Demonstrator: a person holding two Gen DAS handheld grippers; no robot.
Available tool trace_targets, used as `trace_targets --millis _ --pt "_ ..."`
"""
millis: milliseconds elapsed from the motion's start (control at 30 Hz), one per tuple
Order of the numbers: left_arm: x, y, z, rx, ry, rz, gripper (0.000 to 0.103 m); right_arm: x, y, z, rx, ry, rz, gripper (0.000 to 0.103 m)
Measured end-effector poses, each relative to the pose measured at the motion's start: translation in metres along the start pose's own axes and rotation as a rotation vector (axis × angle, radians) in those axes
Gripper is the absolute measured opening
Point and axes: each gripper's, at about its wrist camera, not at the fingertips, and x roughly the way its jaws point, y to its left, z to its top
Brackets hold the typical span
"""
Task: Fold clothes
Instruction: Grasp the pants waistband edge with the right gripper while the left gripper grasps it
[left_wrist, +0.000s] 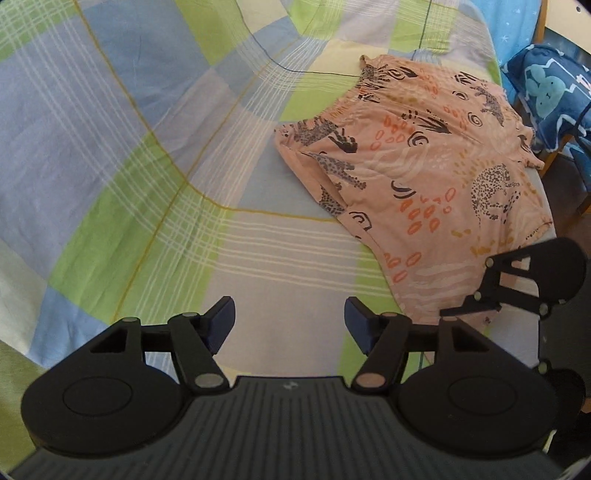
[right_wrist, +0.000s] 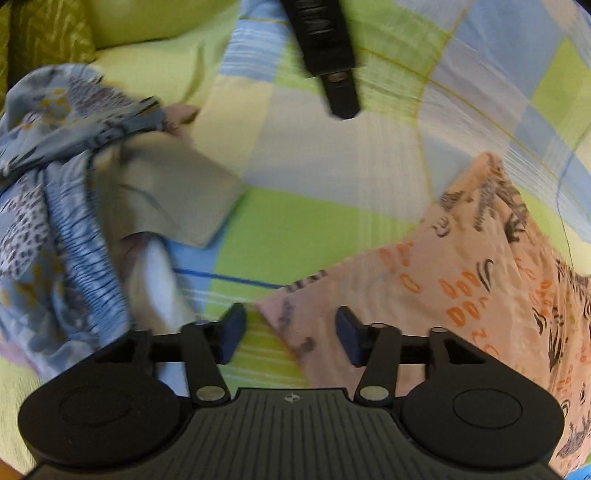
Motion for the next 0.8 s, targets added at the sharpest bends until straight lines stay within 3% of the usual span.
trace_targets --millis 33,67,100,133,333,600,667,733,800 --pt "0.002 0.002 0.002 -0.004 0.001 -0.005 0.062 0.000 -0.001 0.001 -0.017 -0.005 -0.004 0.039" --pt "0.004 0.004 0.004 -0.008 0.002 -0.011 0.062 0.001 -0.001 0.002 -0.033 -0.011 -0.008 0.029" --pt "0.006 0.006 0.006 -0.013 0.003 -0.016 0.062 0.001 -0.003 0.003 -0.036 -0.012 -0.012 0.008" --pt "0.007 0.009 0.007 -0.017 0.004 -0.021 0.062 -0.002 -0.008 0.003 -0.009 -0.011 -0.005 0.001" --pt "0.031 0.031 0.044 -0.083 -0.010 -0.071 0.064 -0.034 -0.032 0.002 0.107 -0.068 0.037 0.002" --pt "0.111 0.052 0.130 -0.265 0.009 -0.166 0.064 -0.062 -0.053 -0.011 0.192 -0.115 0.114 0.002" --pt "0.134 0.054 0.146 -0.283 0.047 -0.161 0.057 -0.064 -0.057 -0.012 0.215 -0.117 0.127 0.002" --pt "0.153 0.056 0.158 -0.308 0.083 -0.152 0.038 -0.066 -0.062 -0.013 0.240 -0.128 0.142 0.002" --pt "0.166 0.058 0.166 -0.322 0.098 -0.170 0.035 -0.068 -0.067 -0.013 0.255 -0.143 0.157 0.002"
